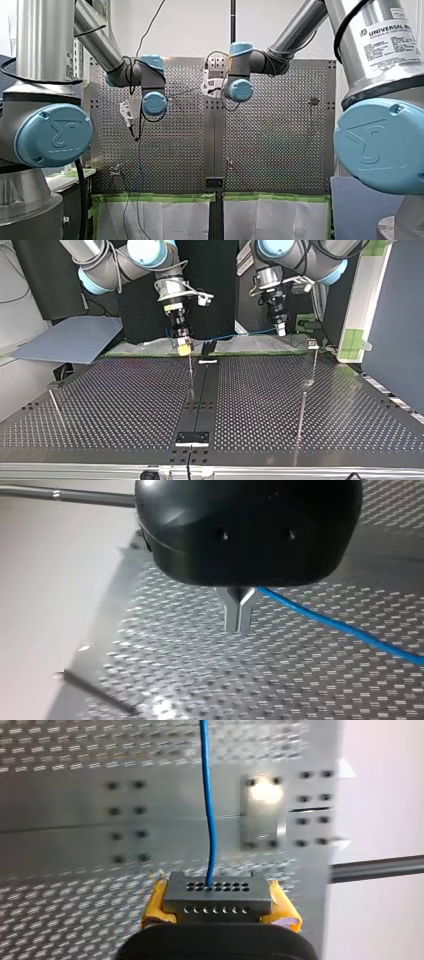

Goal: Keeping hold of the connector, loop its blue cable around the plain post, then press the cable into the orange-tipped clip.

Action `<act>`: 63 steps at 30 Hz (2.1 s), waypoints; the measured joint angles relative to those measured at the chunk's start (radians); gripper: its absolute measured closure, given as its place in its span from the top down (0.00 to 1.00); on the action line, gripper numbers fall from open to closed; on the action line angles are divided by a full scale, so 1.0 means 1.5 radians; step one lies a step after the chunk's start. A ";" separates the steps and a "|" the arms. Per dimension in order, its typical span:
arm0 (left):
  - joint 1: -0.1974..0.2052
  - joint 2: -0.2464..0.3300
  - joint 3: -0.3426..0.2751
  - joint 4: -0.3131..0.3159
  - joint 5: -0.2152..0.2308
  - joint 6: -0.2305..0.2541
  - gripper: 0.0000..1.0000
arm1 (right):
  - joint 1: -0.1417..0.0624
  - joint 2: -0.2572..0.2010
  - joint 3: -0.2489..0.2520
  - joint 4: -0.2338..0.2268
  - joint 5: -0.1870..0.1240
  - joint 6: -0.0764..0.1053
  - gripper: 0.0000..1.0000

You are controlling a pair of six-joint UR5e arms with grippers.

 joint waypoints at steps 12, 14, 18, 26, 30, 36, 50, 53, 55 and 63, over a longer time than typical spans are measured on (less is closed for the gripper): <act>0.031 0.084 0.084 -0.084 -0.005 -0.007 0.00 | -0.011 -0.036 -0.082 0.082 -0.027 -0.002 0.00; 0.043 0.099 0.099 -0.099 0.002 -0.007 0.00 | -0.013 -0.036 -0.093 0.093 -0.030 -0.003 0.00; 0.069 0.125 0.125 -0.125 0.025 -0.016 0.00 | -0.017 -0.035 -0.118 0.118 -0.046 -0.004 0.00; 0.125 0.143 0.182 -0.181 0.080 -0.024 0.00 | -0.027 -0.029 -0.159 0.169 -0.094 -0.003 0.00; 0.148 0.130 0.205 -0.205 0.104 -0.025 0.00 | -0.032 -0.009 -0.181 0.198 -0.121 -0.004 0.00; 0.185 0.120 0.242 -0.242 0.141 -0.039 0.00 | -0.036 0.019 -0.221 0.240 -0.138 -0.004 0.00; 0.255 0.052 0.337 -0.319 0.232 -0.064 0.00 | -0.045 0.063 -0.299 0.283 -0.152 -0.002 0.00; 0.262 0.040 0.359 -0.318 0.243 -0.072 0.00 | -0.047 0.071 -0.307 0.282 -0.154 -0.002 0.00; 0.267 0.032 0.374 -0.319 0.252 -0.075 0.00 | -0.048 0.073 -0.313 0.281 -0.157 -0.001 0.00; 0.287 -0.006 0.396 -0.321 0.272 -0.090 0.00 | -0.050 0.087 -0.330 0.280 -0.167 0.000 0.00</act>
